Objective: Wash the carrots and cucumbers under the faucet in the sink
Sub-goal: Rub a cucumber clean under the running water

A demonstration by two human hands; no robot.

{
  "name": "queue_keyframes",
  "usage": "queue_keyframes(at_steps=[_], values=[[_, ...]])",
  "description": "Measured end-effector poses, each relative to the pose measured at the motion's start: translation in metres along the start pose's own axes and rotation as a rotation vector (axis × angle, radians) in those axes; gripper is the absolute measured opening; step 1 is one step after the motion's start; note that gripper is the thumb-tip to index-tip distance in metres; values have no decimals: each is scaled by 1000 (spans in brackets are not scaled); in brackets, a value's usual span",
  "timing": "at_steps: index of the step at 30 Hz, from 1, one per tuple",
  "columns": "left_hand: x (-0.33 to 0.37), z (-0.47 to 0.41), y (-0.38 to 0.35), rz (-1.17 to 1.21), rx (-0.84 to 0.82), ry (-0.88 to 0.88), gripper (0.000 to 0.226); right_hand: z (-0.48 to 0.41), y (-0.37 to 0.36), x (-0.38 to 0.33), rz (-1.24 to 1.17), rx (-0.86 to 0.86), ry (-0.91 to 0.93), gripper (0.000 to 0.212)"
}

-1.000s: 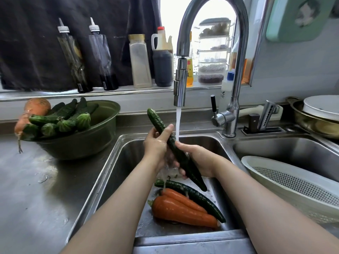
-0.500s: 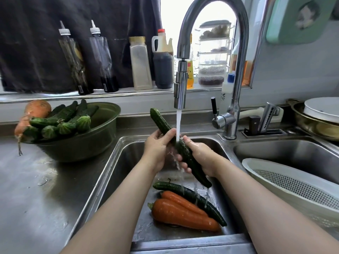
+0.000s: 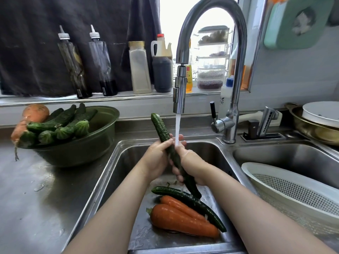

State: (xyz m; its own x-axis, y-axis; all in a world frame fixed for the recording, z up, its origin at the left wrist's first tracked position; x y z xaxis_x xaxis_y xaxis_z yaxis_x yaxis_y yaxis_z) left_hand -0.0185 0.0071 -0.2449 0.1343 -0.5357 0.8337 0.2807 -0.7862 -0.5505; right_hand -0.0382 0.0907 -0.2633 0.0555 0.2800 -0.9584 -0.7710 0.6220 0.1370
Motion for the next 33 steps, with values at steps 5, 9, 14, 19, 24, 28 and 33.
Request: queue_keyframes(at_steps=[5,9,14,19,24,28,33], values=[[10,0,15,-83,234,-132,24,1,-8,-3,-83,-136,33,45],[23,8,26,-131,470,-272,28,3,-14,-7,87,-121,110,24],[22,10,27,-217,429,-162,38,0,-10,-15,137,36,120,51],[6,5,-1,-55,-2,-26,27,-7,8,10,-42,43,-69,71],[7,4,4,46,62,-45,49,2,-5,-1,-340,-196,-6,54],[15,5,25,155,272,-145,35,7,-7,-11,-405,-295,29,28],[28,8,51,13,487,-329,42,3,4,-4,84,-80,28,49]])
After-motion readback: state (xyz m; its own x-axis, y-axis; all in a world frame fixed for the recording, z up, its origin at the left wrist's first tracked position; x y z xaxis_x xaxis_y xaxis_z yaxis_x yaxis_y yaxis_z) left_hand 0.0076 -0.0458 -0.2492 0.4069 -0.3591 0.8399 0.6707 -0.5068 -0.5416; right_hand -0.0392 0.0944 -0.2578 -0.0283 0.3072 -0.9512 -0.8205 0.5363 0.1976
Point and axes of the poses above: each hand's wrist, its own z-axis away from the middle knuckle, its own y-axis out of the back of the hand, x = y × z, the point moved 9 cm from there along -z, towards the middle knuckle, and after that the axes turned 7 degrees about z, right-handed, at the moved point
